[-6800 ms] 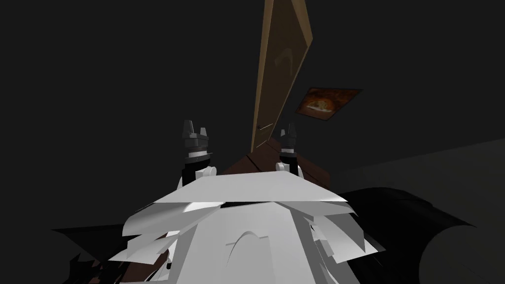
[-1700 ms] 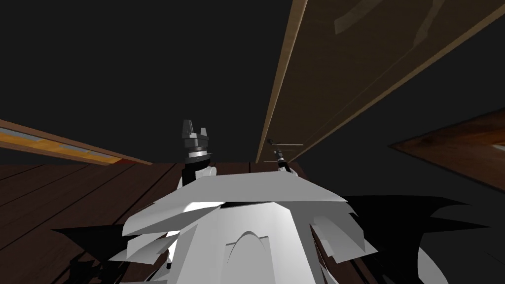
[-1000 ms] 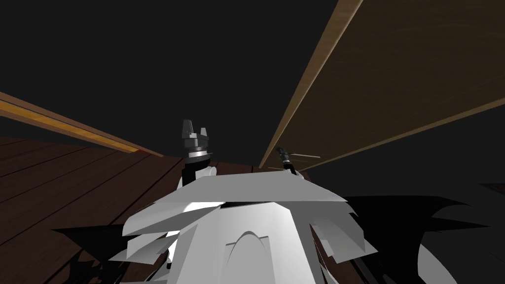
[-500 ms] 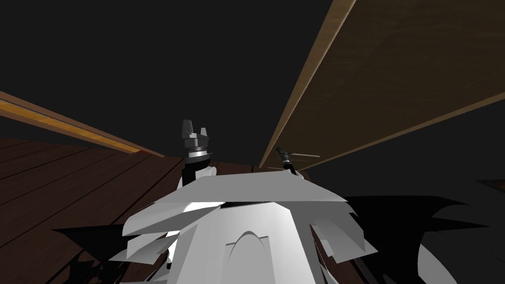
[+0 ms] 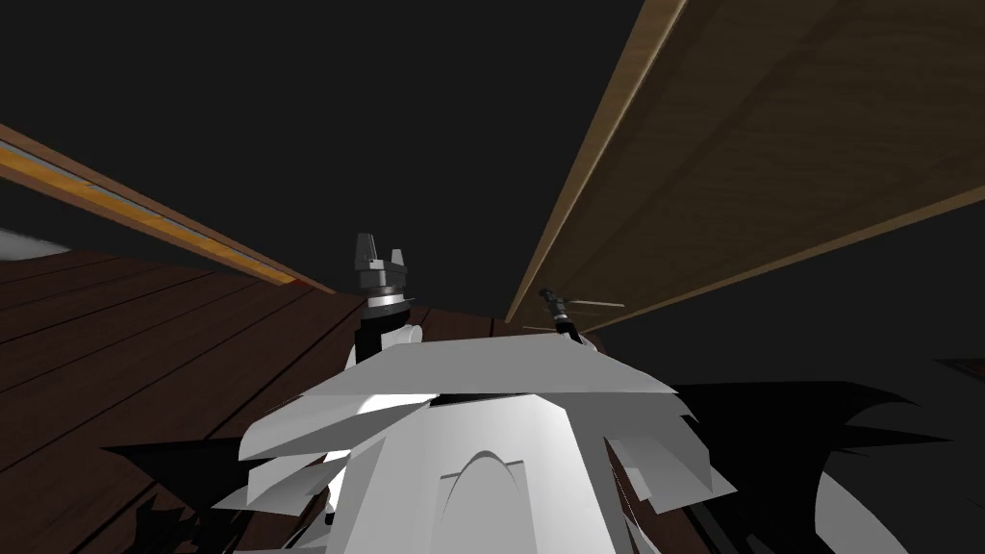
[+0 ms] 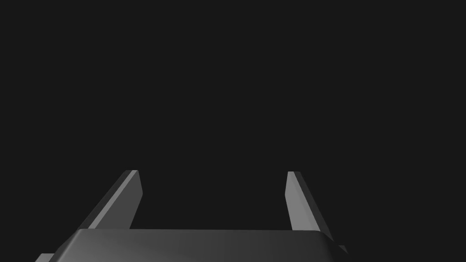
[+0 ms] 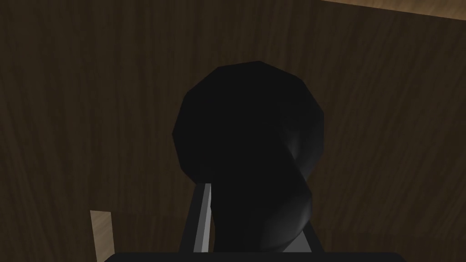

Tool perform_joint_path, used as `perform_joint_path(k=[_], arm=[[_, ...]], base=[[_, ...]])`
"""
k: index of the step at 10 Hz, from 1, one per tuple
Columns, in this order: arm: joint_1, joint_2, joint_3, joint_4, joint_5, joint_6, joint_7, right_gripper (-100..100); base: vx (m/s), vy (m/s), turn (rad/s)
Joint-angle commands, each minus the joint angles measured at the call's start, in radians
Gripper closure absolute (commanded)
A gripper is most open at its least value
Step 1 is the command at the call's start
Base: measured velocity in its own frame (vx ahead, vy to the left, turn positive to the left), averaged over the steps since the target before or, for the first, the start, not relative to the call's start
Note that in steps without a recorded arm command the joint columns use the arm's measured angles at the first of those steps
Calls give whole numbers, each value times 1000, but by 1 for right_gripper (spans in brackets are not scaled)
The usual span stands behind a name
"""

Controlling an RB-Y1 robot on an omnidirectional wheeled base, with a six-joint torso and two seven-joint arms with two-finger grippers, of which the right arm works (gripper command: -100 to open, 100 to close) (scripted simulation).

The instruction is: Pull the door open

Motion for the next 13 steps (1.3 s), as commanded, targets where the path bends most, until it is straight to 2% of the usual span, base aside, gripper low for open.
perform_joint_path(k=[1,5,6,7,13], arm=[[22,-18,19,-10,-2,-18,-12,100],[62,-65,65,-25,-5,-65,-47,100],[57,-55,58,-28,-5,-52,-39,100],[75,-69,78,-25,-11,-81,-51,100],[132,-130,140,-15,-36,-184,-85,100]], base=[[-215,-65,135],[-206,-55,125],[-101,-31,32],[-140,-26,182],[-216,-77,177]])
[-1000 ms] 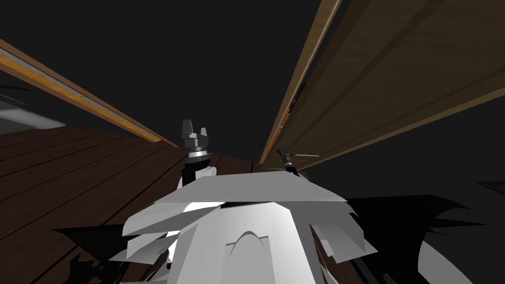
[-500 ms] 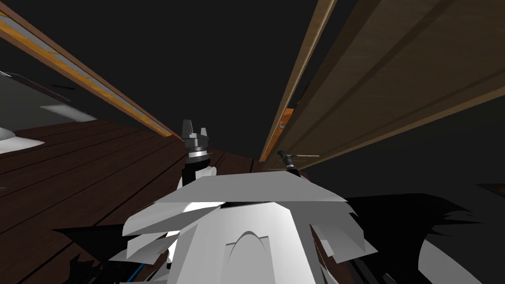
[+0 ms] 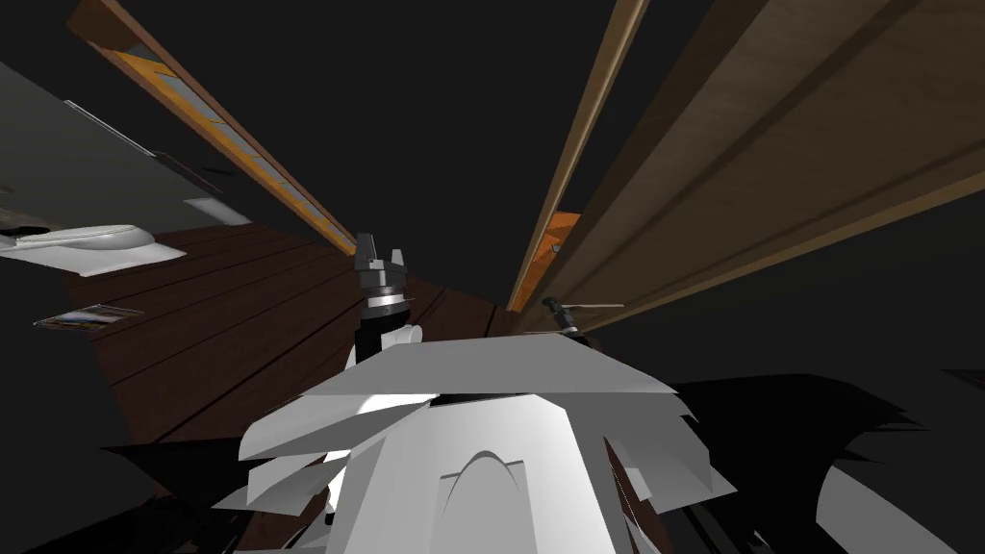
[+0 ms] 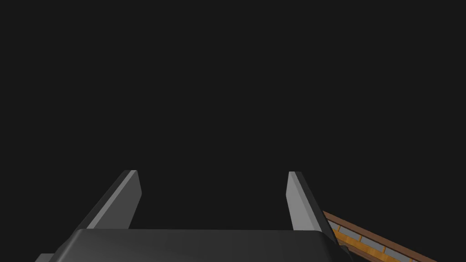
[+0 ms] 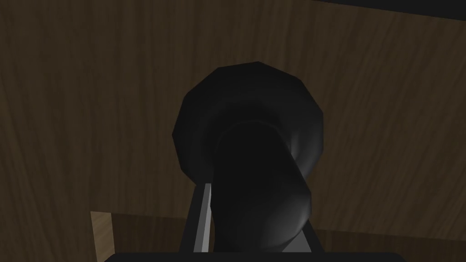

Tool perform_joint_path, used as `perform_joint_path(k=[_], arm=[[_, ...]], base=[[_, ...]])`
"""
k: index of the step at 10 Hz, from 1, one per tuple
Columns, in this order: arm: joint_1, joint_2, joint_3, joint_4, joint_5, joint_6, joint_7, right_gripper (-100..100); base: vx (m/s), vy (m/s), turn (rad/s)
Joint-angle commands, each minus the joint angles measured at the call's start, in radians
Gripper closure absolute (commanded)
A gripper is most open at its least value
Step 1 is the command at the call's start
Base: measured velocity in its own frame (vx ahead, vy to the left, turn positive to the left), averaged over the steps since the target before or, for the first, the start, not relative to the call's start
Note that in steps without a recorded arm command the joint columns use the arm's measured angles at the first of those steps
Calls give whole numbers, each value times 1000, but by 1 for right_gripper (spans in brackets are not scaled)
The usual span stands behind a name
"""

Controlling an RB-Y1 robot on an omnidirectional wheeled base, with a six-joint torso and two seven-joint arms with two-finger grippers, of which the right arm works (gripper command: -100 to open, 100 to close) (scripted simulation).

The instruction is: Pull the door open

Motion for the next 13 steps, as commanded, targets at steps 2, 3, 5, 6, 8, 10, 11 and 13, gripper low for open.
perform_joint_path(k=[2,3,5,6,8,10,11,13], arm=[[24,-29,22,7,-11,-44,-16,100],[22,-21,17,-3,-9,-28,-9,100],[41,-34,38,10,-17,-70,-20,100],[47,-40,44,16,-20,-84,-23,100],[60,-50,58,27,-26,-116,-30,100],[72,-61,72,38,-32,-146,-37,100],[79,-68,81,44,-36,-166,-41,100],[74,-60,88,50,-33,-168,-44,100]], base=[[-200,-42,132],[-89,-23,22],[-231,-79,242],[-245,-86,185],[-195,-85,173],[-198,-82,175],[-243,-84,228],[-163,-42,100]])
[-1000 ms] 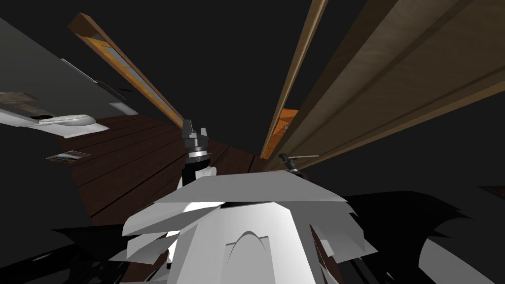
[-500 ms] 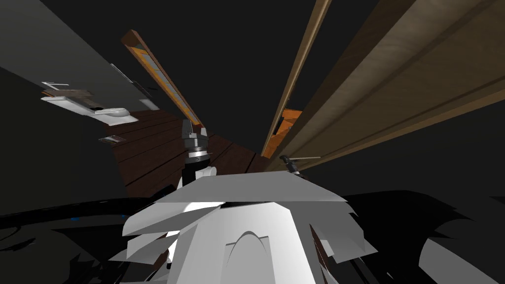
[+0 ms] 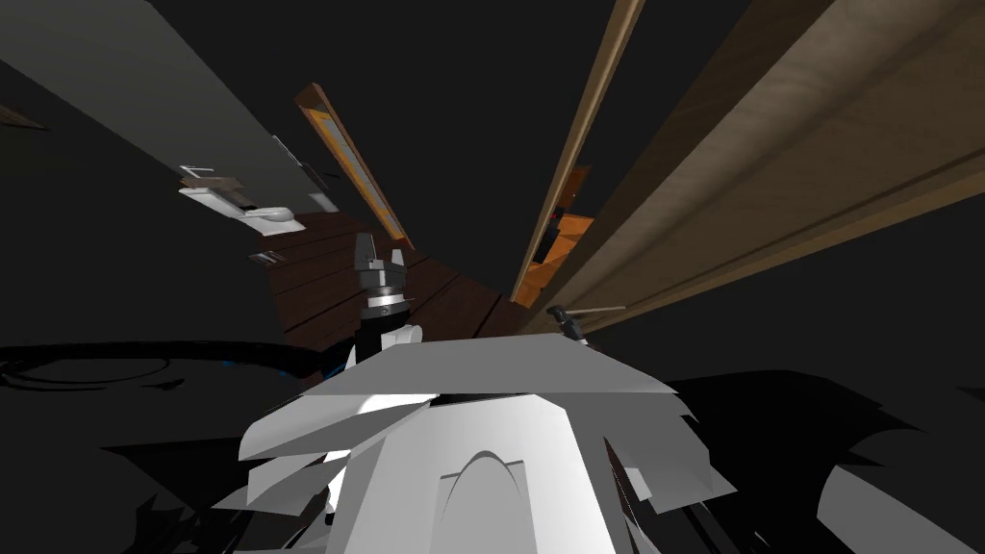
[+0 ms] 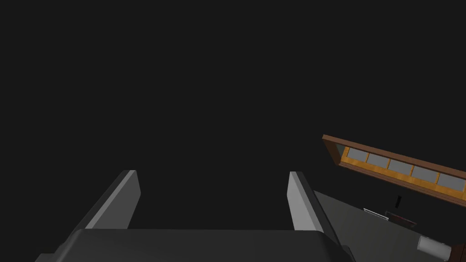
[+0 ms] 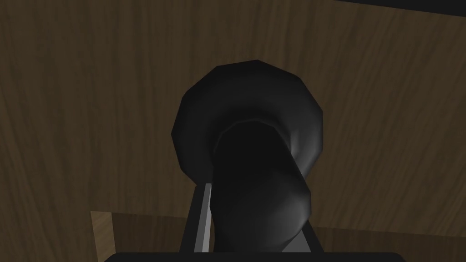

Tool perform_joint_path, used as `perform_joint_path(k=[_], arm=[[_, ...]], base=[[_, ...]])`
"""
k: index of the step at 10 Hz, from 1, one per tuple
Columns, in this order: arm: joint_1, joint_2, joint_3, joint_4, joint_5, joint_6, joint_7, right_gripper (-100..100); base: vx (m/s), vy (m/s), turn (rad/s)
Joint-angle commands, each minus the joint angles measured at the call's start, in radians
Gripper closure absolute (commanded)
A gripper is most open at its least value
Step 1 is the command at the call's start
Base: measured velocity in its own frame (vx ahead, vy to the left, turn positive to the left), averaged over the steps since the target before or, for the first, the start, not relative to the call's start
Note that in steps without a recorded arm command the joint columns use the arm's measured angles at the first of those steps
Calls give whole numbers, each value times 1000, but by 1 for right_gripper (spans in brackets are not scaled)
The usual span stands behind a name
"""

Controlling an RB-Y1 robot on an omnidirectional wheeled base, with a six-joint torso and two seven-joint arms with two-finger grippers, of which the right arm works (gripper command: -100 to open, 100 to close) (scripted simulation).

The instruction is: Pull the door open

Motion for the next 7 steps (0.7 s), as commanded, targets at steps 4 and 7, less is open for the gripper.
perform_joint_path(k=[4,7], arm=[[7,-13,18,25,-6,-41,-12,100],[12,-22,32,42,-10,-69,-20,100]], base=[[-204,-63,180],[-208,-70,164]])
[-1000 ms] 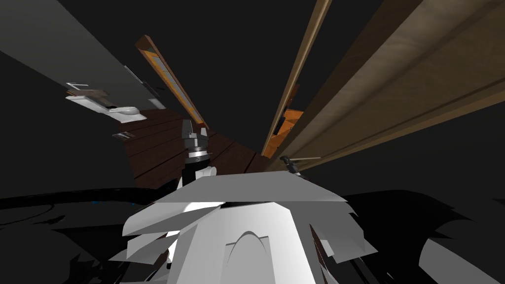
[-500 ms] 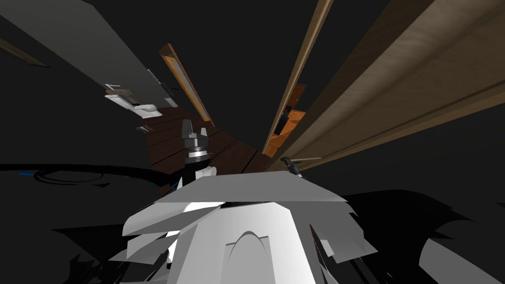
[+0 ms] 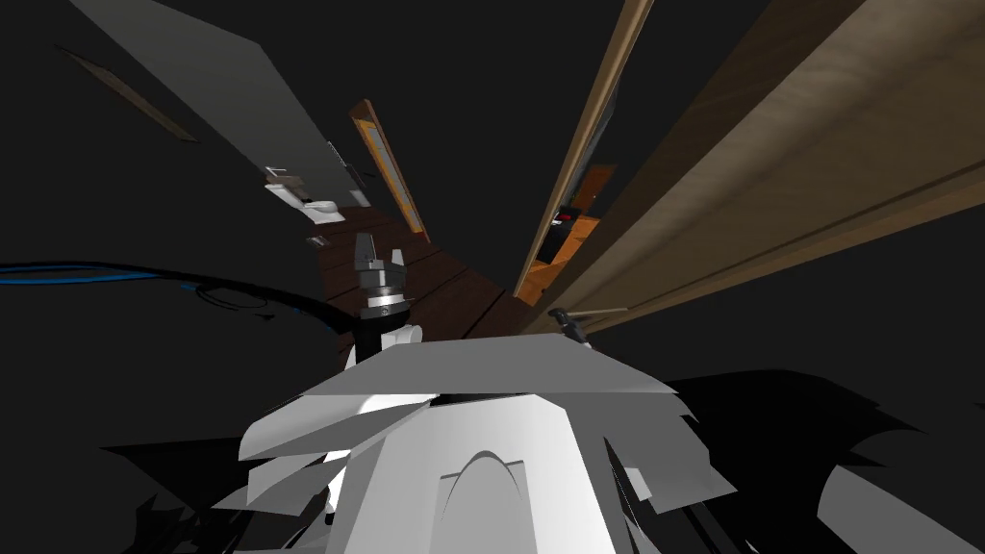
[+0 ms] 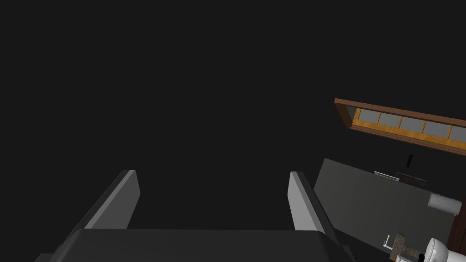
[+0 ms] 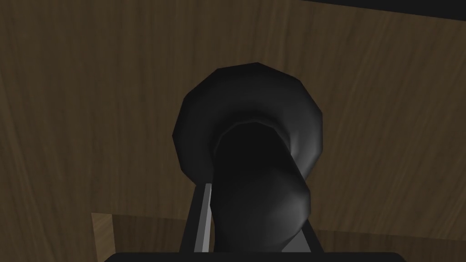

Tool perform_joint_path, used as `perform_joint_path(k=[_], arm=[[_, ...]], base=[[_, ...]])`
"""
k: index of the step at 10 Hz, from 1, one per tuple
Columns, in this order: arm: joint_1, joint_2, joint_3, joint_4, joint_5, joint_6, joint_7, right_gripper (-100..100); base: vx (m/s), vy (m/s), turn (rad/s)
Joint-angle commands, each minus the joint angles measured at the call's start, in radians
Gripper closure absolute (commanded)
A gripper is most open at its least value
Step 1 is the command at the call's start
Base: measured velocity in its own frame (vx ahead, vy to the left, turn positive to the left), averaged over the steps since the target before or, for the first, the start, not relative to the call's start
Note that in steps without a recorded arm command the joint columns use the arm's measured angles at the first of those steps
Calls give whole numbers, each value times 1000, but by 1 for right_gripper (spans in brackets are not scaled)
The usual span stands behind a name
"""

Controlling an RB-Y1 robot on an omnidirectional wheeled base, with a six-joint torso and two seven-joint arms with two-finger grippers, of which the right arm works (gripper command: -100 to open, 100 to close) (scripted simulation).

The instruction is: Pull the door open

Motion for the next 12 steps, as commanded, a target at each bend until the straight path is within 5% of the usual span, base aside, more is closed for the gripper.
perform_joint_path(k=[1,12], arm=[[1,-8,5,22,-3,-23,-8,100],[-15,-17,51,79,-15,-81,-30,100]], base=[[-188,-32,145],[-196,-61,144]])
